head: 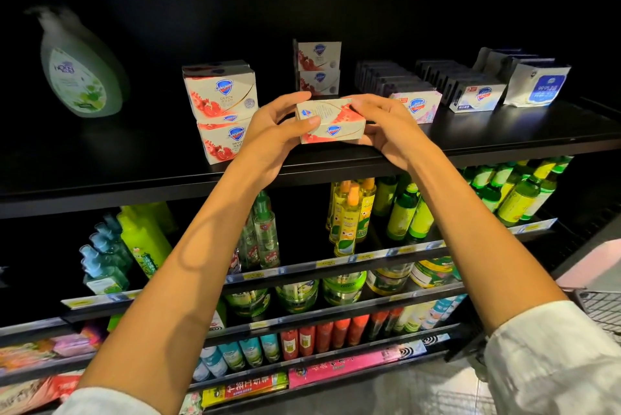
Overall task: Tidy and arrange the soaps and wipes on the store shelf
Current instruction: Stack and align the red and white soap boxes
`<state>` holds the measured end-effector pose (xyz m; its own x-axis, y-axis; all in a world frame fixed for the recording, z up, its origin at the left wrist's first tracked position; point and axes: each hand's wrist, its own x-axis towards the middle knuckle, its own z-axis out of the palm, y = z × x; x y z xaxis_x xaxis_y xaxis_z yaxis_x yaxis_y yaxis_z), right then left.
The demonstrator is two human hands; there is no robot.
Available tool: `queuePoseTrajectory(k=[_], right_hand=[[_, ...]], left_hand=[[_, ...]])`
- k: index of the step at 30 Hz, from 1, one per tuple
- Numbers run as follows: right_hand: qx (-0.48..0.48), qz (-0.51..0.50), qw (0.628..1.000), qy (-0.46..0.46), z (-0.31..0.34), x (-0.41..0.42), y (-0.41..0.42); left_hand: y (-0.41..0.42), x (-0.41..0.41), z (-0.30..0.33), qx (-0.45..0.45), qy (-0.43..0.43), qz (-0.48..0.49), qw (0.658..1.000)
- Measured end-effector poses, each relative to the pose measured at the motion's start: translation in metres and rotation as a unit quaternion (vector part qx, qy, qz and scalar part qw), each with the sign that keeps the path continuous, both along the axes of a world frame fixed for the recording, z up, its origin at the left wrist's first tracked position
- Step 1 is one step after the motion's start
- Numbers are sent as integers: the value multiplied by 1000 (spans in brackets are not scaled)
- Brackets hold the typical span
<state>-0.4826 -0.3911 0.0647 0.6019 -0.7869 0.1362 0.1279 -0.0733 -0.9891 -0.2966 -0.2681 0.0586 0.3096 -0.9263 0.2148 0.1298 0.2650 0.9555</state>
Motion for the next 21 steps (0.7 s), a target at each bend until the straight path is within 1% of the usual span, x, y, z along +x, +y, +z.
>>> queuePoseTrajectory(k=[4,7,13,18,21], right_hand=[[1,5,1000,-13,-1,-3,-1],[-7,9,1000,-27,-1,-4,0],[-35,-12,998,-53,-3,-5,1],[-61,-14,997,-39,-3,-7,2],[-55,-10,998,-33,-2,-6,3]], left_hand=[[0,1,-2,-5,-21,-17,1000],[1,1,0,-4,-17,-16,1000],[-2,-1,-1,37,-17,-19,999],[-3,0,-2,43,-12,-13,999],[-2,1,-2,38,-13,-8,999]])
